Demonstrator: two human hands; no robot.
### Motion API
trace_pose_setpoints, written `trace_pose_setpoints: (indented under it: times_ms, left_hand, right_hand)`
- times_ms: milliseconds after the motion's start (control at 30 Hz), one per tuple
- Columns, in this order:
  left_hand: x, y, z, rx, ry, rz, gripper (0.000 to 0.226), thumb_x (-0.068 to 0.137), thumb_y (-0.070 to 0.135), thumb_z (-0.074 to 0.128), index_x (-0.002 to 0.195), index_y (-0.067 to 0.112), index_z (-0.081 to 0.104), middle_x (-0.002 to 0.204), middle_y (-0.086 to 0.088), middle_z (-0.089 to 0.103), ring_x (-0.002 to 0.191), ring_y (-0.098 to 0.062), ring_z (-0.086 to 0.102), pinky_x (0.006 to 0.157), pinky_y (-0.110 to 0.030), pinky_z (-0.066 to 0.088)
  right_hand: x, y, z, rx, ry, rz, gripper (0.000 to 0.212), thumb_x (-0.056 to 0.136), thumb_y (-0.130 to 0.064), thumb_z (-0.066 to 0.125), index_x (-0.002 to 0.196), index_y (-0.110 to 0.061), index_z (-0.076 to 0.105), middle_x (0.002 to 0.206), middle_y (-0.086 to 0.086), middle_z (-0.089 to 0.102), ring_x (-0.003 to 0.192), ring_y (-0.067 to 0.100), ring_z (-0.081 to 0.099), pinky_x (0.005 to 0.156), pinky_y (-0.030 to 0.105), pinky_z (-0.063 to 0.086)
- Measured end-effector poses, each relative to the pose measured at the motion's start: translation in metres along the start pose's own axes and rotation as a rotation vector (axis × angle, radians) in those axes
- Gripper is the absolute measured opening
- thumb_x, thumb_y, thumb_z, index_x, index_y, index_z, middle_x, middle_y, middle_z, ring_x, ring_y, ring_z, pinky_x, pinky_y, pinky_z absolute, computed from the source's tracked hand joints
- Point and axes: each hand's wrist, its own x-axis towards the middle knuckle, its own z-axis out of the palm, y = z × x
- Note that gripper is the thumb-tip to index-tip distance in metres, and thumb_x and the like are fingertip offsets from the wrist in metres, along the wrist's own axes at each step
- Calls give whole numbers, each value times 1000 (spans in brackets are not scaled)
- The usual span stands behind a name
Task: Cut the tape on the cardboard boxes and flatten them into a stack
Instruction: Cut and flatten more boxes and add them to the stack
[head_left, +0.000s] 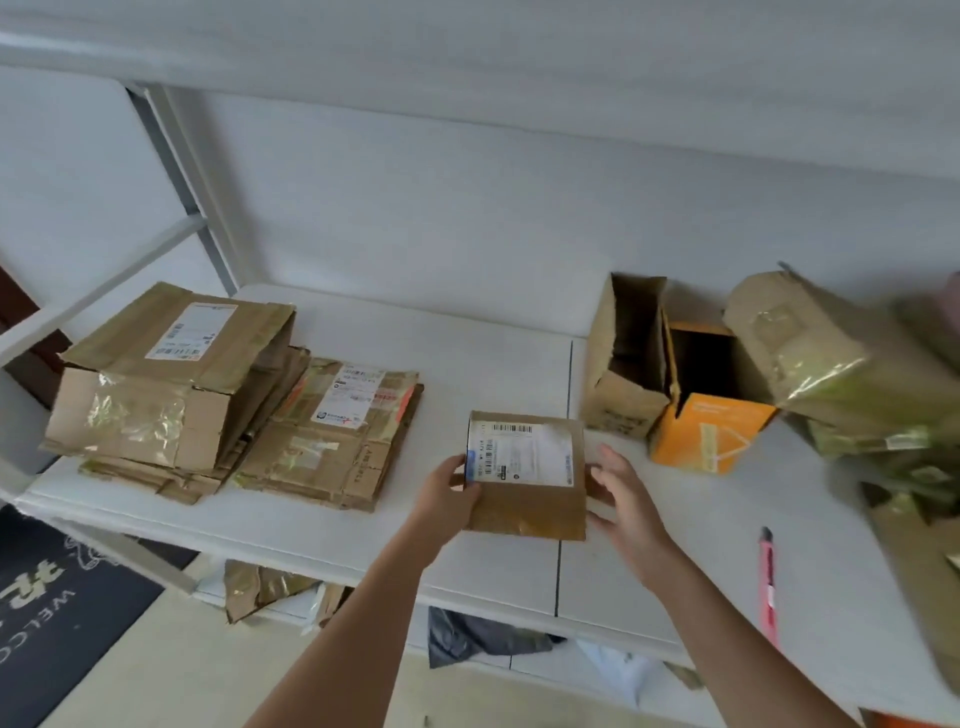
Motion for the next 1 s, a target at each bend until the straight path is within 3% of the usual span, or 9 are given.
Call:
trace_pose_setpoints:
  times_ms: [133,367,467,500,567,700,767,867,1000]
  left_hand:
    - [-14,5,0,-25,-52,13,38,88,-15,42,114,11,51,110,-3,64,90,-7,61,52,-10,47]
    - [-44,6,24,77,-213,22,23,90,-11,44,105,7,41,105,-9,50,90,-17,50,66,-17,41]
    - [-55,8,33,79,-265,28,33,102,10,44,135,7,40,133,-6,45,122,-21,49,79,-2,40]
    - [-58,9,38,52,-282,10,47,102,29,48,142,7,36,140,-6,41,133,-23,41,92,-5,37]
    - [-60,12,53,-40,-292,-98,80,90,64,51,144,9,30,142,-7,41,135,-26,38,108,-33,34]
    - [-59,8,83,-48,-80,-120,60,93,47,60,130,4,39,119,-11,56,99,-18,57,75,-26,47]
    - [-61,5,93,-121,-66,-103,51,93,41,63,125,6,45,114,-11,59,94,-17,59,68,-23,47]
    - [-62,8,103,-167,-42,-79,41,94,35,63,121,10,48,114,-10,63,99,-19,62,77,-28,52]
    - [-62,19,111,-178,25,-54,31,95,26,65,121,19,50,115,-8,63,103,-21,61,82,-32,51]
  right_hand:
    - [-20,2,-17,-126,-13,-80,67,93,-45,60,147,-51,22,115,5,59,108,21,62,90,34,52]
    - [-53,22,-57,-434,-58,-233,103,79,-22,83,147,-50,11,87,10,56,82,19,60,77,23,52]
    - [-59,29,-68,-469,-29,-254,99,74,-15,86,142,-38,17,83,7,61,70,5,61,70,22,52]
    - [-61,33,-72,-493,-27,-242,98,73,-14,86,140,-34,18,84,6,62,70,4,62,69,23,53]
    - [-65,40,-77,-531,-56,-192,95,72,-15,86,136,-30,18,85,8,65,70,4,63,70,24,55]
    - [-74,41,-100,-451,-208,-115,73,80,-19,79,130,-35,30,92,5,66,83,13,66,81,28,55]
    - [-68,37,-127,-502,-108,-174,45,88,-11,68,124,-32,50,89,5,64,87,17,64,93,37,46]
    - [-42,51,-183,-896,158,-271,50,90,-3,55,131,-32,54,100,6,58,111,24,58,96,34,45]
    - [-20,68,-229,-1576,9,-131,64,96,-22,52,150,-44,27,136,1,41,125,17,45,96,26,45]
